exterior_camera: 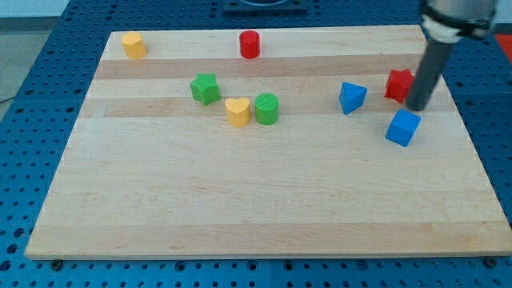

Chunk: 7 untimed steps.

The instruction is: Move the blue cube towards top center

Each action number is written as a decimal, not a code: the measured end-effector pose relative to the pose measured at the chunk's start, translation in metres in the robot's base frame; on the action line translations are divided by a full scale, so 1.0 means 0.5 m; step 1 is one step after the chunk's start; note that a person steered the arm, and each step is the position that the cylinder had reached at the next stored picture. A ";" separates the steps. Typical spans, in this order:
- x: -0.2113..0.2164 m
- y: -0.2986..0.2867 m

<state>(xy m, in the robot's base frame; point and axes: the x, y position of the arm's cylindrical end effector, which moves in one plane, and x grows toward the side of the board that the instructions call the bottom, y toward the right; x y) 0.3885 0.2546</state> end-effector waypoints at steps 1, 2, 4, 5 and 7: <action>0.042 0.069; 0.120 0.048; 0.104 -0.248; 0.076 -0.359; 0.066 -0.371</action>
<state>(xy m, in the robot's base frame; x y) 0.4216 0.0691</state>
